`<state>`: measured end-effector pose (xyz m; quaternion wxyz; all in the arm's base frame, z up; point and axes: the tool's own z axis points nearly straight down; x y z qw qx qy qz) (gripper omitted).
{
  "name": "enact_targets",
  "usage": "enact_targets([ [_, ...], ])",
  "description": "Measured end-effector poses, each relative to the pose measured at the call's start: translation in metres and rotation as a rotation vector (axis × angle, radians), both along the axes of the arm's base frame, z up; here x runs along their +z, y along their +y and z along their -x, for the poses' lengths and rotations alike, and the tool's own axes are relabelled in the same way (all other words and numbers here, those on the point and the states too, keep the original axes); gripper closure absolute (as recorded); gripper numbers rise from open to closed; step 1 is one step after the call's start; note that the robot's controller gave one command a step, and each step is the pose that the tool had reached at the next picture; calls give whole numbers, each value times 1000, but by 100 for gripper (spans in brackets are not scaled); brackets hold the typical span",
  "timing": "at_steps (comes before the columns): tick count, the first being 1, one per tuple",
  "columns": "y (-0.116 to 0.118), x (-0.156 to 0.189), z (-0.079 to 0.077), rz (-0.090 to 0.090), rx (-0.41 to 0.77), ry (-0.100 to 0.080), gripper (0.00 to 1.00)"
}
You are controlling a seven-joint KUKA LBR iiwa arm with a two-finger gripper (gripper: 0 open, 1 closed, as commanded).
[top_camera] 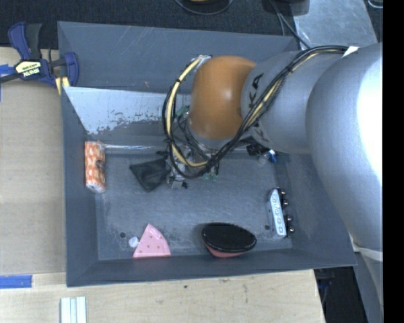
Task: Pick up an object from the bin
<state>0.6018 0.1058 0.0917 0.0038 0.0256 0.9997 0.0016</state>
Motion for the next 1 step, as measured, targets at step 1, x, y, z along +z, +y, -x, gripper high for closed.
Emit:
enact_targets([
  [1, 0, 10, 1, 0, 0, 3, 100],
])
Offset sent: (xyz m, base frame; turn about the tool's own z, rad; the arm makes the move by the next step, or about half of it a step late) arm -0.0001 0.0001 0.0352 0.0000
